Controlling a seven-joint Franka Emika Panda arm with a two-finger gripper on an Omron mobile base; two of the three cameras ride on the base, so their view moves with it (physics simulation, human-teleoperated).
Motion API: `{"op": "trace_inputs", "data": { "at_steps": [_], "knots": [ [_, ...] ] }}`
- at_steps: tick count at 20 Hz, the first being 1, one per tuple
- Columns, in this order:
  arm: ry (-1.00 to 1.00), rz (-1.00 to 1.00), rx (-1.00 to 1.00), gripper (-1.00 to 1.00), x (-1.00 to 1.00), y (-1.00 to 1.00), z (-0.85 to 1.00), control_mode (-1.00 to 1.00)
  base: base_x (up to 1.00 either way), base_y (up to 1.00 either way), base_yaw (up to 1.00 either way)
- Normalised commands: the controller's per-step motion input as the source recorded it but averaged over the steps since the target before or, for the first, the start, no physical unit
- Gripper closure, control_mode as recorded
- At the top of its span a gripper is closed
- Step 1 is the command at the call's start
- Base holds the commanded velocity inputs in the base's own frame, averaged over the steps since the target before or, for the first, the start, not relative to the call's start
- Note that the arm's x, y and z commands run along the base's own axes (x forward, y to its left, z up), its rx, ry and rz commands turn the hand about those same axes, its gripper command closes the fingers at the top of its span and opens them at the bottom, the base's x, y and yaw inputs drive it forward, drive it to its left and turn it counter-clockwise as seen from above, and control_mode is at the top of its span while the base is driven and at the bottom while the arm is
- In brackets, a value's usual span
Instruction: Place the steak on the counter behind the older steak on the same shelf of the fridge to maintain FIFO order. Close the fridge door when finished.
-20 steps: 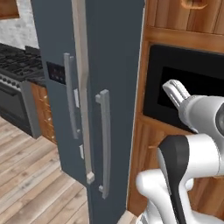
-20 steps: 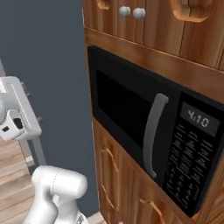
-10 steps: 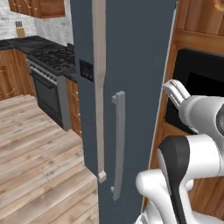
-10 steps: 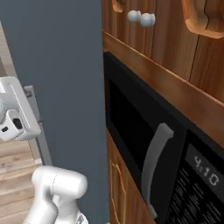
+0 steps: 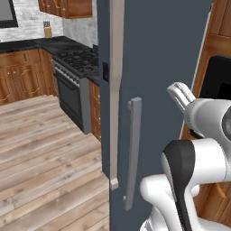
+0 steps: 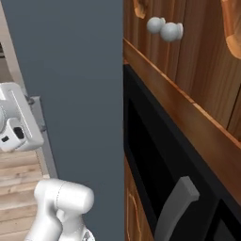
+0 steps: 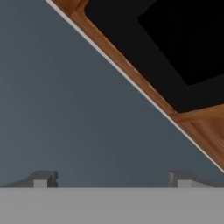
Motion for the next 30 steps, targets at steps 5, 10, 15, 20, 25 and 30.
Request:
{"op": "trace_inputs", "data": {
  "at_steps": [5, 10, 15, 20, 25, 30],
  "knots": [
    [0.00, 0.02, 0.01, -1.00, 0.53, -0.01, -0.13, -1.00, 0.09, -0.01, 0.02],
    [0.00, -0.01, 0.01, -1.00, 0.95, 0.02, -0.06, -1.00, 0.00, 0.00, 0.00],
    [-0.03, -0.09, 0.00, -1.00, 0.84, 0.00, -0.06, -1.00, 0.00, 0.00, 0.00],
    [-0.04, -0.14, 0.00, -1.00, 0.63, 0.00, -0.06, -1.00, 0.00, 0.00, 0.00],
    [0.00, -0.11, 0.00, -1.00, 0.67, 0.00, 0.00, -1.00, 0.00, 0.00, 0.00],
    [0.00, -0.09, 0.00, -1.00, 0.64, 0.00, -0.01, -1.00, 0.00, 0.00, 0.00]
  ]
}}
